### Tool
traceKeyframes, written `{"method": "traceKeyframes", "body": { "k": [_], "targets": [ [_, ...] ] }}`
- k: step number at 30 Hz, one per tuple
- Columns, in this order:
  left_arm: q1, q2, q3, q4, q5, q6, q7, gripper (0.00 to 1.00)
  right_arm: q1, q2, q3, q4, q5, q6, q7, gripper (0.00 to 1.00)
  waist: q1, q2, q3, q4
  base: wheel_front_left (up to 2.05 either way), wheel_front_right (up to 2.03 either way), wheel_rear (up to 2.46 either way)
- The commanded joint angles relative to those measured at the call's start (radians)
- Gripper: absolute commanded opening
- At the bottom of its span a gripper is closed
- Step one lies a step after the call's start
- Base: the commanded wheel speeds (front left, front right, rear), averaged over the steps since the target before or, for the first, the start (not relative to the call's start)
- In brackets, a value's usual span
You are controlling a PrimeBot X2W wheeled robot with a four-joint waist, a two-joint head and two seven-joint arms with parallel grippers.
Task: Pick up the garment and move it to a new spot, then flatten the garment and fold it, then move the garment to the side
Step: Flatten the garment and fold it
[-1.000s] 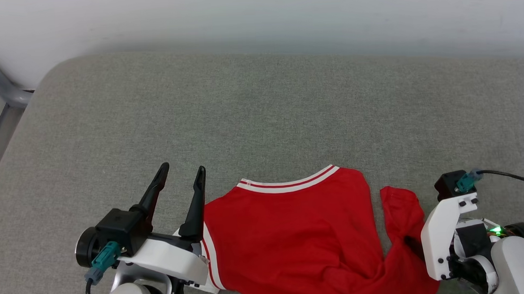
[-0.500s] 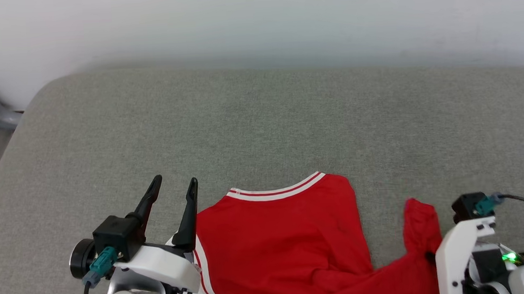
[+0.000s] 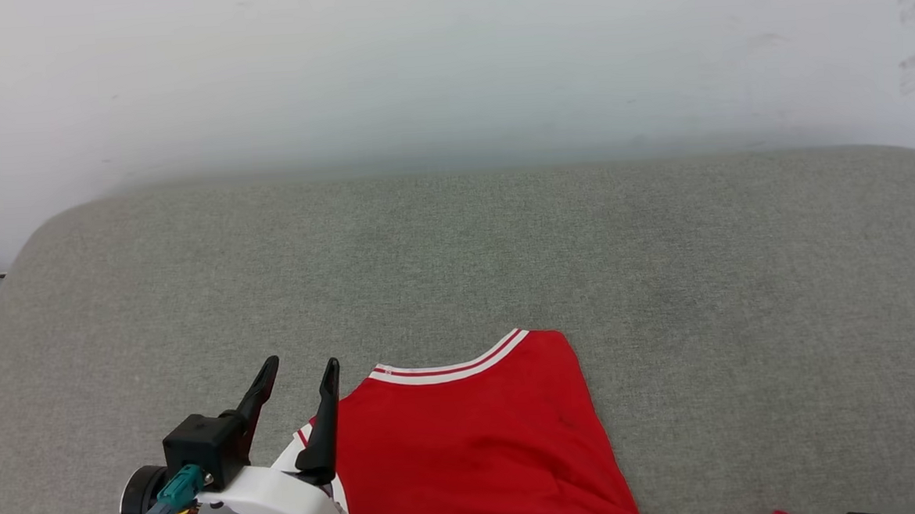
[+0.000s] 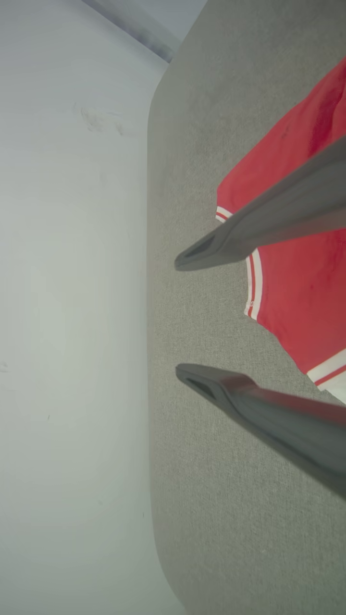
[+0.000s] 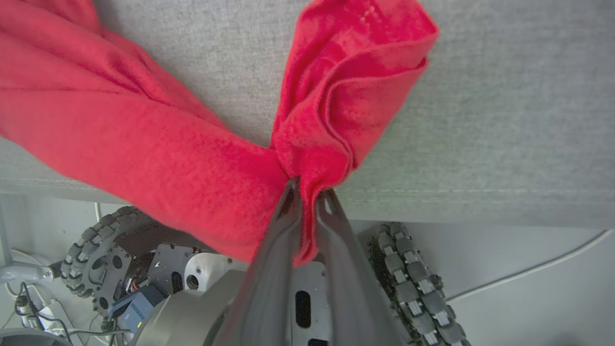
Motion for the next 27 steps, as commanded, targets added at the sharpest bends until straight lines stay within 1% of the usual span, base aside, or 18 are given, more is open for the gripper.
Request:
{"method": "traceKeyframes", "body": {
  "k": [1,2,4,10,13,15,17,21,24,27],
  "targets": [
    [0.012,0.005,0.000,-0.002,-0.006,0.005,0.003,1.00,0.009,0.003,0.008,0.009,0.026,-0.001,-0.033,0.95,0.0001,-0.0001,-0.004,-0.004,0.00,0.00,0.00],
    [0.013,0.006,0.000,-0.001,-0.007,0.004,0.005,1.00,0.008,0.003,0.010,0.014,0.042,-0.001,-0.071,1.00,0.0001,-0.0001,-0.005,-0.005,0.00,0.00,0.00],
    [0.015,0.006,-0.001,0.002,-0.010,0.005,0.006,1.00,-0.012,0.003,0.013,0.021,0.063,-0.001,-0.172,1.00,0.0001,-0.0001,-0.009,-0.007,0.00,0.00,0.00],
    [0.025,0.007,0.000,0.004,-0.015,0.014,0.009,1.00,-0.094,0.003,-0.014,0.042,0.075,-0.001,-0.543,1.00,0.0001,-0.0001,-0.015,-0.004,0.00,0.00,0.00],
    [0.018,0.004,0.003,0.002,-0.013,0.018,0.002,1.00,-0.142,0.003,-0.018,0.058,0.046,-0.001,-0.674,1.00,0.0001,-0.0001,-0.014,0.008,0.00,0.00,0.00],
    [0.011,0.003,0.005,0.000,-0.011,0.021,-0.001,1.00,-0.174,0.003,-0.013,0.075,0.022,-0.001,-0.722,1.00,0.0001,-0.0001,-0.010,0.017,0.00,0.00,0.00],
    [0.003,0.001,0.008,-0.004,-0.008,0.025,-0.006,1.00,-0.210,0.003,-0.002,0.090,-0.010,-0.001,-0.741,1.00,0.0001,-0.0001,-0.004,0.029,0.00,0.00,0.00],
    [-0.015,0.000,0.018,-0.010,-0.006,0.030,-0.018,1.00,-0.305,0.003,0.024,0.127,-0.071,-0.001,-0.679,1.00,0.0001,-0.0001,0.024,0.056,0.00,0.00,0.00],
    [-0.033,-0.003,0.019,-0.014,-0.002,0.026,-0.026,1.00,-0.371,-0.001,0.050,0.174,-0.094,-0.001,-0.558,1.00,0.0001,-0.0001,0.058,0.088,0.00,0.00,0.00],
    [-0.054,-0.015,0.020,-0.009,0.000,0.022,-0.038,1.00,-0.437,-0.033,0.106,0.215,-0.085,-0.001,-0.411,1.00,0.0001,-0.0001,0.083,0.119,0.00,0.00,0.00]
  ]
}}
